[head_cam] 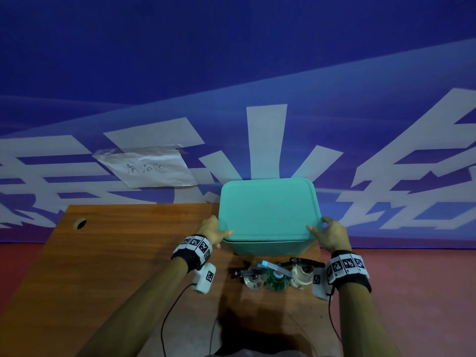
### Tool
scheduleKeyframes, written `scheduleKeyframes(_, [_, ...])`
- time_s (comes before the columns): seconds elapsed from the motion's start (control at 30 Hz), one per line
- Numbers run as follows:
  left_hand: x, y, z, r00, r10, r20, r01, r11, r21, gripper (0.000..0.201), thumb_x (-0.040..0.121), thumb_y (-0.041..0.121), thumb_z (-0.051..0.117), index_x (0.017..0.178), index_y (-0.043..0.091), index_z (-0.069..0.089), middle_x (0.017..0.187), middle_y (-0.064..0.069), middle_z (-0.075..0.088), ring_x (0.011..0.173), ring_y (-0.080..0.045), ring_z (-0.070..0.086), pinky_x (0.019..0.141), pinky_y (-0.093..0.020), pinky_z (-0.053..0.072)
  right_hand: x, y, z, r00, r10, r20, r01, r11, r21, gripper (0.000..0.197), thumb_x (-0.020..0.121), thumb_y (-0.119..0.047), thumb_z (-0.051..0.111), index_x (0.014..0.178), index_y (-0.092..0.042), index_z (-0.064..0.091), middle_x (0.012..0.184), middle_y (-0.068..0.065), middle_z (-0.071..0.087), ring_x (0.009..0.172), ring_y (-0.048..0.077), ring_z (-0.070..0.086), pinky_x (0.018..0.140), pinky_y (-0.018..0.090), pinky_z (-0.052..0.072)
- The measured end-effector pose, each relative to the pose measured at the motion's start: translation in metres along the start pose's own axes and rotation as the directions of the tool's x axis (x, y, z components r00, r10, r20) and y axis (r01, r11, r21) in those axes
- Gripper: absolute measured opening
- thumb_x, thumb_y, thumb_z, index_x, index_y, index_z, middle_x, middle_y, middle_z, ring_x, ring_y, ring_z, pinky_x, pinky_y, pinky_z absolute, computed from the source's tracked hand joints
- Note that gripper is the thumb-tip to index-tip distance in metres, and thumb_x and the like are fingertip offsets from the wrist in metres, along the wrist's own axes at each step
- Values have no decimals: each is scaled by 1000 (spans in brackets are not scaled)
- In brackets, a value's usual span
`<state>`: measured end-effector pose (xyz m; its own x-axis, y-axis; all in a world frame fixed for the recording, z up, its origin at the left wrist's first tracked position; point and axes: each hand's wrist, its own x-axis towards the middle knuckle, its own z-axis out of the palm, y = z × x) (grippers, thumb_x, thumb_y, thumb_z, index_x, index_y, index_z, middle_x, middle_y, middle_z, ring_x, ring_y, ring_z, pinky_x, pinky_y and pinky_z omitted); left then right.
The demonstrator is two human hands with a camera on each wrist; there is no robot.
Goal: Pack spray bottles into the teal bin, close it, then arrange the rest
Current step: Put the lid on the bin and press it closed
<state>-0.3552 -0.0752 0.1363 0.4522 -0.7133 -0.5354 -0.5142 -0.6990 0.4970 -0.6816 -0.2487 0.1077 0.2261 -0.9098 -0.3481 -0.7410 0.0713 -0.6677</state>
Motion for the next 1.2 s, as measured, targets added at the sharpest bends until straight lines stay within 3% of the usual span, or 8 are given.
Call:
scheduleKeyframes(0.13, [-4,0,0,1000,-7,-22,7,1000,2,45,90,32,75,124,6,62,113,-14,73,50,-13,69,41,-20,48,2,6,3,1000,-4,1,4,999,33,64,86,-37,77,136,-2,56,122,22,67,109,34,64,89,38,51])
scheduleKeyframes(0.33, [-8,0,-2,998,-24,-58,22,999,-41,44,88,32,77,116,9,52,114,-12,72,51,-14,71,40,-21,48,9,17,10,999,-48,-4,48,999,23,62,86,-44,75,132,-4,59,98,23,73,95,32,69,77,33,50])
scheduleKeyframes(0.5, [-13,-6,-2,997,-1,-74,-5,997,-71,48,86,33,79,114,12,45,111,-11,71,52,-11,71,41,-18,47,10,25,13,997,-71,-9,71,997,3,56,86,-46,73,126,-7,62,70,7,68,77,26,65,62,29,44])
scheduleKeyframes(0.6, [-14,-7,0,997,9,-82,-15,998,-69,48,86,34,78,114,13,45,110,-10,70,52,-12,71,42,-18,47,10,26,14,997,-82,-12,82,997,2,58,87,-45,74,128,-6,61,71,6,64,74,24,61,59,28,41])
scheduleKeyframes(0.8, [-11,-8,5,997,10,-74,-13,999,-40,44,87,31,77,112,13,46,113,-7,67,57,-16,70,42,-18,48,6,24,16,996,-90,-27,91,995,51,59,87,-39,75,133,-6,58,80,11,67,82,27,63,70,31,46])
scheduleKeyframes(0.93, [-9,-11,10,998,15,-62,-17,999,-32,41,90,30,75,113,12,47,112,-9,67,57,-15,68,42,-18,47,4,25,16,995,-93,-22,94,992,84,55,88,-37,75,130,-7,58,76,9,68,79,26,66,66,29,46])
scheduleKeyframes(1.07, [-10,-14,11,997,24,-72,-30,996,-80,36,91,30,73,110,13,48,106,-6,68,61,-14,68,42,-17,48,3,21,15,997,-80,-22,82,995,57,52,89,-36,75,129,-7,60,66,3,60,73,25,61,54,25,40])
scheduleKeyframes(1.2, [-8,-20,12,997,19,-74,-27,994,-109,35,90,32,74,107,14,49,97,-6,71,57,-13,67,46,-20,51,3,22,15,997,-71,-18,72,995,63,65,87,-43,74,139,-11,52,92,16,69,92,30,65,76,36,52])
